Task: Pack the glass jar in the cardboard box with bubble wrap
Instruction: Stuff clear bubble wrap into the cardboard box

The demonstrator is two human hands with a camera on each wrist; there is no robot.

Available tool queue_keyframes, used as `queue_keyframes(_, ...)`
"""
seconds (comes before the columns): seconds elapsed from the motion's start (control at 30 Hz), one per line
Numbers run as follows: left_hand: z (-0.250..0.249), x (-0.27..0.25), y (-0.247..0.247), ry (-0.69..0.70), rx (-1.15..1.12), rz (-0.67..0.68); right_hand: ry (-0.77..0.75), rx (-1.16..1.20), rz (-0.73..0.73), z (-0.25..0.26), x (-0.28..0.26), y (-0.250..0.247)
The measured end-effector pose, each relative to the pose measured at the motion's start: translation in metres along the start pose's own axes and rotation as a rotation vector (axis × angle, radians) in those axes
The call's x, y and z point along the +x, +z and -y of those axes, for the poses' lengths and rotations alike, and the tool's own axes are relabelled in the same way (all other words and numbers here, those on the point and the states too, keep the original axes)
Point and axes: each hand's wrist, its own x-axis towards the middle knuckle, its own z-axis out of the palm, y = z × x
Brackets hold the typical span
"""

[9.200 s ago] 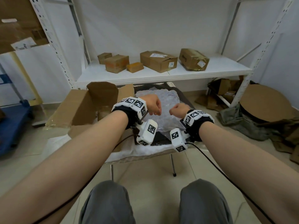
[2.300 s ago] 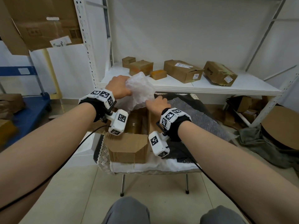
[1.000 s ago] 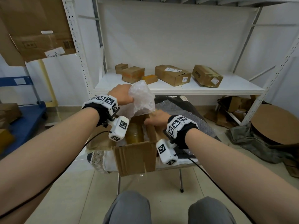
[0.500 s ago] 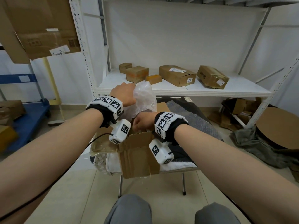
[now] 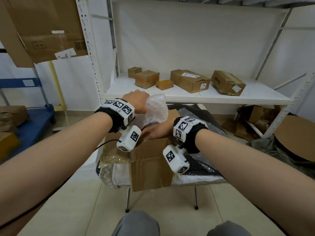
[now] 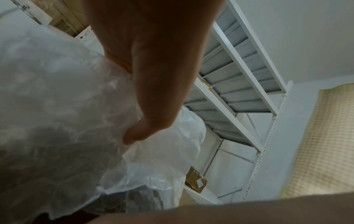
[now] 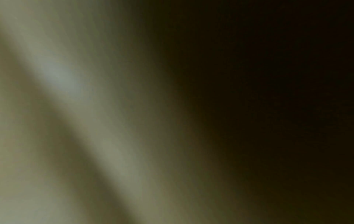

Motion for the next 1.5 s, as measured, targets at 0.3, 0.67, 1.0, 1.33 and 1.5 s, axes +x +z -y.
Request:
queue_keyframes(0.3, 0.010, 0.002, -0.019, -0.016, -0.109, 0.039, 0.081, 0.369, -0.091, 0.016, -0.050, -0.054)
queue_keyframes(0.67, 0.007, 0.005, -0.012, -0.028, -0.067, 0.043, 0.243, -0.225, -0.325, 0.008, 0.038, -0.010)
queue_keyframes(1.0, -0.004, 0.013, 0.008, 0.013, 0.058, 0.014, 0.178, -0.034, -0.360, -0.011, 0.043, 0.006)
queue_keyframes(1.33, 0.000, 0.014, 0.034, 0.131, -0.015, -0.019, 0.049, 0.222, -0.456, -0.020, 0.039, 0.008)
queue_keyframes(1.5, -0.016, 0.009, 0.030, 0.181, -0.068, 0.060, 0.105, 0.221, -0.451, -0.022, 0.048, 0.009)
